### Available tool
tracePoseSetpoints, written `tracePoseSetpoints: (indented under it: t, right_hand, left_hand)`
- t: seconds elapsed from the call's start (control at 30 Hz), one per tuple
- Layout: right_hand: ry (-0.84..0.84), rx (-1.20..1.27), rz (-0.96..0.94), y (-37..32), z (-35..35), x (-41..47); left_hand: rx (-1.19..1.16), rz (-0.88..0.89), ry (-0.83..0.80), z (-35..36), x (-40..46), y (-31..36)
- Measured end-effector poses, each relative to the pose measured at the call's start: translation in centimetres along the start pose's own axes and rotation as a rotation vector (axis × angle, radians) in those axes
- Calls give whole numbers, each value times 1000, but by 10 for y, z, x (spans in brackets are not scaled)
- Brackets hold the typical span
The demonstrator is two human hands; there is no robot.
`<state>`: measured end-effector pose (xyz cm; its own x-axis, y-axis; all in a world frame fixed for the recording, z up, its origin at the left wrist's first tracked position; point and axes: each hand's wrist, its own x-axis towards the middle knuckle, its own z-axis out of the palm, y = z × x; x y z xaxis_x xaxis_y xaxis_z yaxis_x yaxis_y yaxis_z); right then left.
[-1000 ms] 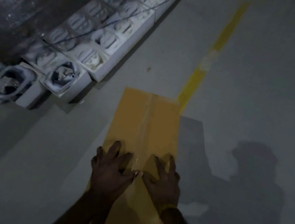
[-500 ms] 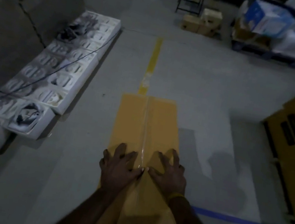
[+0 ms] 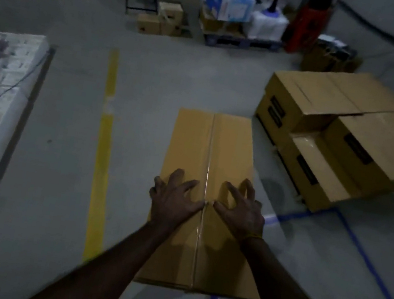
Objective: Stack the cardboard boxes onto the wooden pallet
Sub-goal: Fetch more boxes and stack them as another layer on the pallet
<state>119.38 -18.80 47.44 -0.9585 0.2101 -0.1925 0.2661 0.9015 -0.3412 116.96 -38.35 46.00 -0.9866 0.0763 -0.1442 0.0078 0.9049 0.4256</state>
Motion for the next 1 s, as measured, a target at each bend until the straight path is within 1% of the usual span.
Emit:
tracePoseSetpoints:
  t: [0.17, 0.3, 0.57, 0.77, 0.87, 1.0]
  right_hand:
    - [69, -14, 66, 111, -59, -6]
    - [83, -4, 123, 173, -94, -2]
    - [97, 34, 253, 273, -126, 24]
    - [63, 54, 310, 341, -148, 83]
    - [38, 32, 316, 370, -166, 118]
    - [47, 30, 332, 404, -192, 157]
  left_hand:
    - [-30, 95, -27, 42, -6, 115]
    - [-35, 142, -58, 65, -1, 185]
    - [-37, 234, -163, 119, 36, 285]
    - [-69, 278, -262, 164, 94, 350]
    - [-71, 278, -271, 178, 126, 383]
    - [-94, 297, -261, 192, 162, 429]
